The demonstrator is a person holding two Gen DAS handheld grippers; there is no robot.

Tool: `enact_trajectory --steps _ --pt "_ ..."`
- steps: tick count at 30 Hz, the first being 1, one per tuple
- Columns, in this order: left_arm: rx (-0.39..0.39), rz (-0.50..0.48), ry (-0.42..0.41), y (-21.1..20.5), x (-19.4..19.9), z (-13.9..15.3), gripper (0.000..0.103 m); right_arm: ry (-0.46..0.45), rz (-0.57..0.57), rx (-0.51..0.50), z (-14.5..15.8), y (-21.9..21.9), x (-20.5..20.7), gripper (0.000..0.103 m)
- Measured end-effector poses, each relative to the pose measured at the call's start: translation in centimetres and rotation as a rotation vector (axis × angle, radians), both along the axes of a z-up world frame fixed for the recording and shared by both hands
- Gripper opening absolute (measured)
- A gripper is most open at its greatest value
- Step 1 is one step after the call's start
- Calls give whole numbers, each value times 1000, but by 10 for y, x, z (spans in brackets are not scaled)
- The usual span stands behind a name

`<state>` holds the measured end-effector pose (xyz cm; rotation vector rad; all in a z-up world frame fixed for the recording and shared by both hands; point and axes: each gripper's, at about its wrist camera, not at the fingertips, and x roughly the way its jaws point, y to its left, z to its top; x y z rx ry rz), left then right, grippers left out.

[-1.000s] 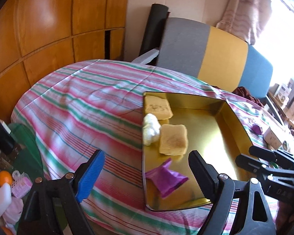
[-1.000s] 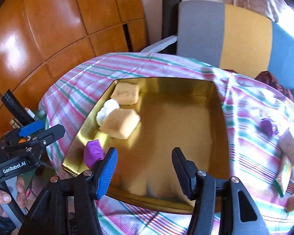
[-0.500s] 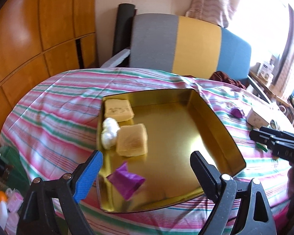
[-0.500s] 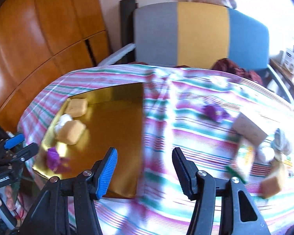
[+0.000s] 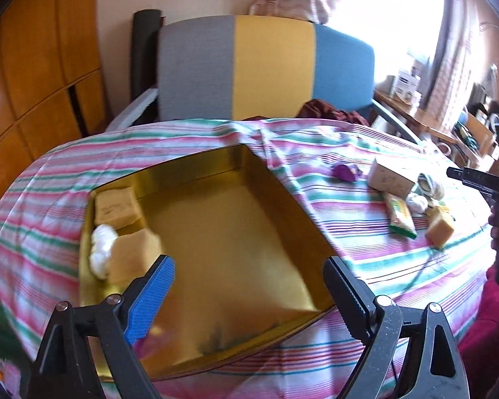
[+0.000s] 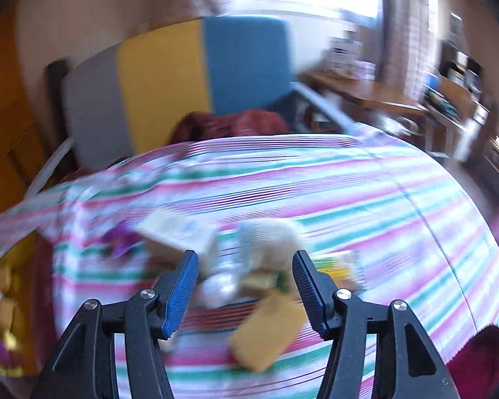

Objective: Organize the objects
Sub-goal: 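Move both tools back toward the remaining items beside the tray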

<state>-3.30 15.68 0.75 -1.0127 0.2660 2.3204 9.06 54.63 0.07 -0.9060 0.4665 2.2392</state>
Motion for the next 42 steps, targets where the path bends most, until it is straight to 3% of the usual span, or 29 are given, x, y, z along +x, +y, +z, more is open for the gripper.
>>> enact_trajectory --steps 2,4,7,10,16,23,28,42 --pt "-7 -26 -6 13 1 0 91 35 -129 -49 -17 25 22 60" --pt "-9 -53 -22 29 3 0 91 40 -254 -173 -33 50 41 60" --pt "-22 -87 -26 51 4 -3 91 95 -328 -262 -38 68 56 60" --pt "-19 -111 -53 72 2 -6 91 114 -332 -346 -46 75 61 60" --pt "-57 -169 -47 118 0 -11 91 143 -333 -415 -51 76 67 60" --pt "-63 -251 -49 167 3 -12 92 162 -343 -459 -56 82 73 60" --pt "-74 -288 -106 196 4 -25 92 170 -322 -484 -57 82 70 60" --pt "-148 -447 -69 289 13 -65 91 207 -311 -525 -58 84 73 60"
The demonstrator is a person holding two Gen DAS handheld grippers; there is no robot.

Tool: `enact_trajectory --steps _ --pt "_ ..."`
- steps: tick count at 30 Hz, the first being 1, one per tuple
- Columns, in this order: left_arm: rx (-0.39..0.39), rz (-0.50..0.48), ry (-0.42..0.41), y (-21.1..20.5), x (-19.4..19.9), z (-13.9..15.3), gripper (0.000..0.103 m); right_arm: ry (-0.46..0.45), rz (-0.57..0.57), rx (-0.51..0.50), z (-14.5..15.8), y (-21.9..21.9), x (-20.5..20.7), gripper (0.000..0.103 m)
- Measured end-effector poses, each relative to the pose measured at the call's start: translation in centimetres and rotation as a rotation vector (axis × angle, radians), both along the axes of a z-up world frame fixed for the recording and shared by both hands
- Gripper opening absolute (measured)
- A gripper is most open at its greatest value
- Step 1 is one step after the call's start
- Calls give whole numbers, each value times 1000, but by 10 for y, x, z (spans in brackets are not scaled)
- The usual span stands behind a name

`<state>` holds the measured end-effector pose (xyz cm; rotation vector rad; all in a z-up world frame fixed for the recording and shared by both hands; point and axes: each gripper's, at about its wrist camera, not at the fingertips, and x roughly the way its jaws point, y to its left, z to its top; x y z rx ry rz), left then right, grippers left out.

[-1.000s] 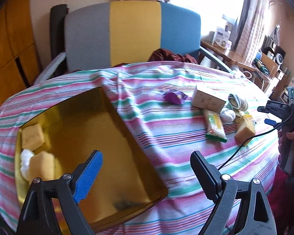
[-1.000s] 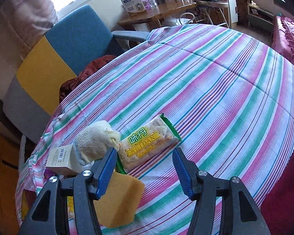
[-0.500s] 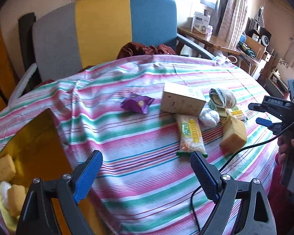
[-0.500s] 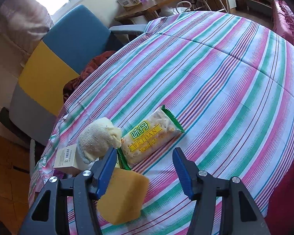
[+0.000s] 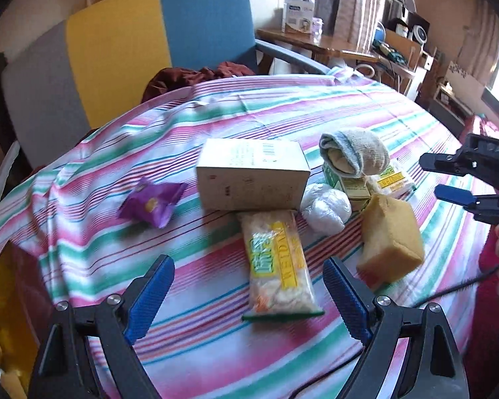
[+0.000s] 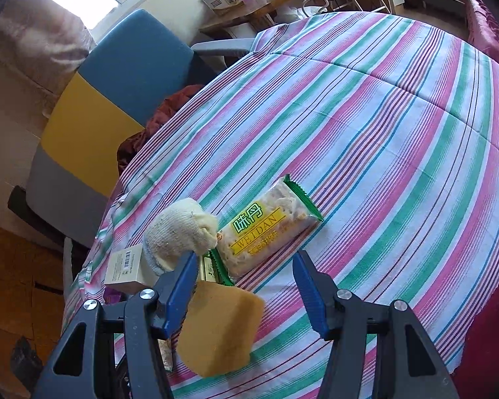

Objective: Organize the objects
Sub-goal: 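Move both tools back toward the remaining items beside the tray, then grasp the WEIDAN snack bar with left gripper while right gripper grasps the knitted sock bundle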

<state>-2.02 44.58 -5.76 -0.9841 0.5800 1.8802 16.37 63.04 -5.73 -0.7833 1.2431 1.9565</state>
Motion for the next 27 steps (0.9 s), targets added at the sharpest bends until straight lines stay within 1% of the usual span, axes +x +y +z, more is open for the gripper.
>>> enact_trajectory --steps 3,5,6,7,8,12,15,21,24,27 --pt "-17 -27 -1 20 -1 -17 90 -9 -7 -1 -2 1 1 60" --pt "-53 -25 -5 29 -5 -32 73 -7 -20 -8 -4 4 3 60" --pt "-70 -22 -39 31 -9 -40 54 -7 -33 -13 -5 5 5 60" --pt "-50 -3 -50 27 -10 -43 47 -6 -48 -19 -7 7 8 60" --pt "-34 11 -29 23 -9 -41 44 -2 -63 -26 -8 10 11 60" --pt "-8 17 -45 2 -3 -40 43 21 -133 -65 -13 18 25 60" --pt "-1 28 -41 -18 4 -38 44 28 -143 -90 -17 21 28 60" --pt "34 28 15 -52 22 -42 44 16 -90 -87 -19 17 14 60" --pt "36 37 31 -57 27 -42 44 15 -47 -81 -19 13 6 60" --pt "42 35 32 -56 27 -42 44 9 -16 -50 -14 9 0 60"
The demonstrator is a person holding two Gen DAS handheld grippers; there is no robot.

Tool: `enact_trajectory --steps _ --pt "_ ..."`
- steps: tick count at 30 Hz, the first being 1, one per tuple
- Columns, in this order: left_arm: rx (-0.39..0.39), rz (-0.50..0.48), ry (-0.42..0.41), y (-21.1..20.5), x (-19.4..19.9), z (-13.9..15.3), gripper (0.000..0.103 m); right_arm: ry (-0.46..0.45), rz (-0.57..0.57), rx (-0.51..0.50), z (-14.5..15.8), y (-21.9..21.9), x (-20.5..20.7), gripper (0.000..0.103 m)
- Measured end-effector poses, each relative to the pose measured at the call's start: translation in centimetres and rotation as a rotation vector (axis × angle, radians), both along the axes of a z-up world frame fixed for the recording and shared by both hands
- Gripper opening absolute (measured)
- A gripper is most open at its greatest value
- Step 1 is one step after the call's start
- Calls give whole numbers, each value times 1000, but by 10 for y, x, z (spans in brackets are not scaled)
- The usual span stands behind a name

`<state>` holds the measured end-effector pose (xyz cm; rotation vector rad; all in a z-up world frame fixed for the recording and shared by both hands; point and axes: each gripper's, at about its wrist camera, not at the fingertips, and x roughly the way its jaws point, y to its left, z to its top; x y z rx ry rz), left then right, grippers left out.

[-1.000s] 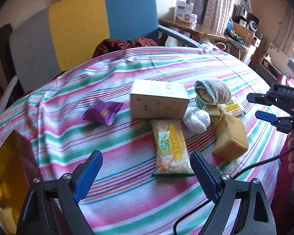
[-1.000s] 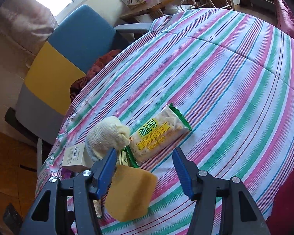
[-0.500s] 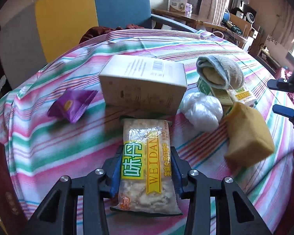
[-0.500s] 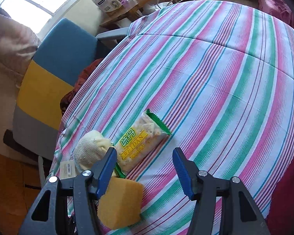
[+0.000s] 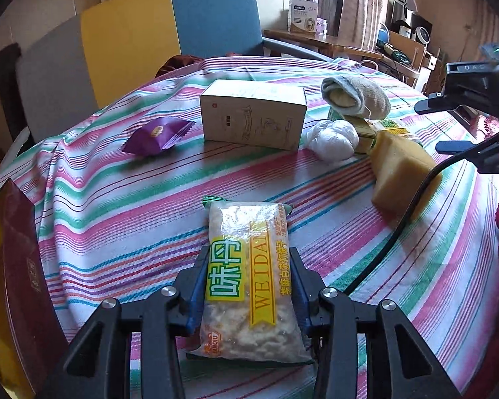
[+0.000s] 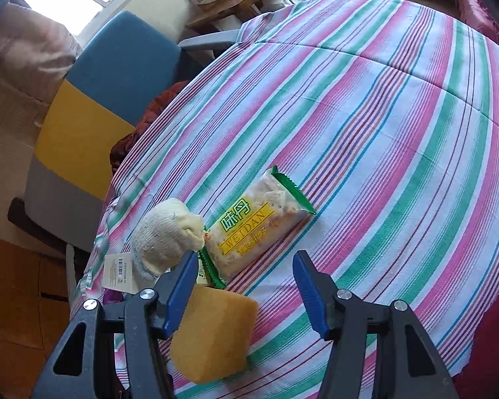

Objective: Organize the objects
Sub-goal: 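Grasp the WEIDAN snack bar with left gripper while right gripper grasps the knitted sock bundle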

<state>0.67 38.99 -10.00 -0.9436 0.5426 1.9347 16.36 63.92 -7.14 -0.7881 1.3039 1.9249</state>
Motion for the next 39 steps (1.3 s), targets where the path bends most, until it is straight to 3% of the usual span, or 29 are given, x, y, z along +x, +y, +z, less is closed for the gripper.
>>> enact_trajectory --steps 5,7,9,18,25,26,27,35,39 --pt "20 -4 5 -1 0 -2 44 14 65 47 8 -8 -14 61" --pt "30 -5 5 -2 -1 -2 44 15 84 86 14 -13 -18 76" --pt "39 -4 0 -3 -2 -2 44 7 103 133 20 -17 -22 78" --pt "51 -4 -10 -3 -3 -2 44 -204 329 375 53 -29 -87 92" --pt "57 -3 -17 -4 -4 -2 44 -315 449 400 23 -21 -135 92" --pt "57 -3 -17 -4 -4 -3 44 -304 426 395 16 -19 -132 91" --pt "57 -3 -15 -3 -4 -3 44 -276 423 367 10 -17 -126 72" --pt "46 -2 7 -1 -2 -3 45 -279 421 362 12 -11 -116 69" --pt "38 -2 20 0 0 -4 45 -227 399 310 13 -3 -110 69"
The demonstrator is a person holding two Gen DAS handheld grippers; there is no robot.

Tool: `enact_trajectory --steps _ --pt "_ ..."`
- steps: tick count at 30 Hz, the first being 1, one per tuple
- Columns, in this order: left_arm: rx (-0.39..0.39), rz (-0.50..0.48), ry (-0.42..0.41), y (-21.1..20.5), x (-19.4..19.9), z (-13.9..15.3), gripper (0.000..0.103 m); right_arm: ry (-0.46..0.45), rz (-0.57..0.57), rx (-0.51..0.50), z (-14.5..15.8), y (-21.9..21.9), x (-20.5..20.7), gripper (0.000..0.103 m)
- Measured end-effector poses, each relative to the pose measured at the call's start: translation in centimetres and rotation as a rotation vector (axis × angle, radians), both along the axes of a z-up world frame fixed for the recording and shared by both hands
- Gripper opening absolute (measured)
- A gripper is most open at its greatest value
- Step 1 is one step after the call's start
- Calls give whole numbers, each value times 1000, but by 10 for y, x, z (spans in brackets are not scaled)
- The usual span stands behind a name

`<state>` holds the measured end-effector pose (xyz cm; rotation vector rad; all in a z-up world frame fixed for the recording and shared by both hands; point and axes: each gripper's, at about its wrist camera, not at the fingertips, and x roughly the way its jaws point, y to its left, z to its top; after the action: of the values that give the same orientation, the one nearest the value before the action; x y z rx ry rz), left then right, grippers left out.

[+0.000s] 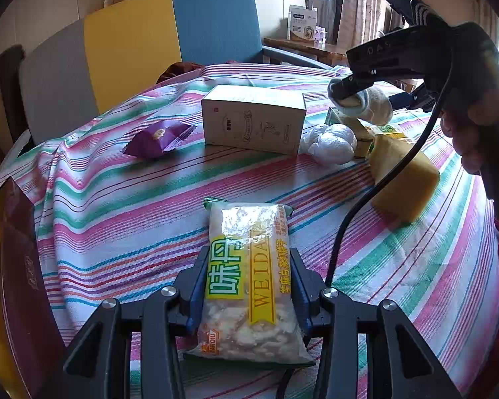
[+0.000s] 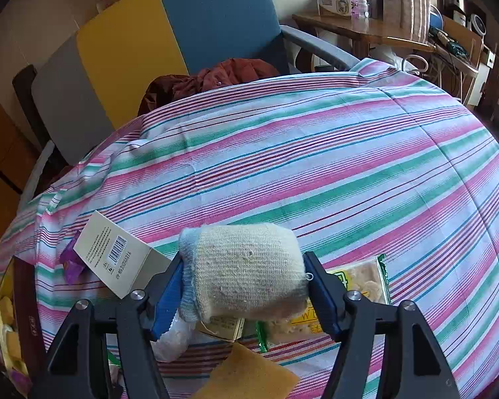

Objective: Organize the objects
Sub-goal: 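Grasp the WEIDAN snack bar with left gripper while right gripper grasps the knitted sock bundle, then carry the snack bar and sock bundle over the gold tray with both grippers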

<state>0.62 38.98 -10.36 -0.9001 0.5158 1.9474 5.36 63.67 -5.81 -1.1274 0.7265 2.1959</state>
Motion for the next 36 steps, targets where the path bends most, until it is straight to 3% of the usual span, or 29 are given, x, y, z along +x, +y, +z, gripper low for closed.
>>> enact_trajectory --steps 12,21,26,31,36 --pt "-1 51 -79 -17 -4 12 42 -26 -6 62 -2 3 1 69" --pt "60 87 -47 -54 6 57 42 -3 49 172 12 -17 -5 69" --pt "95 134 -23 -95 2 85 42 7 98 269 22 -39 -11 69" --pt "95 270 7 -161 -17 103 42 15 99 293 24 -45 -11 69" --pt "59 477 17 -244 -42 97 42 25 88 315 29 -48 -9 69"
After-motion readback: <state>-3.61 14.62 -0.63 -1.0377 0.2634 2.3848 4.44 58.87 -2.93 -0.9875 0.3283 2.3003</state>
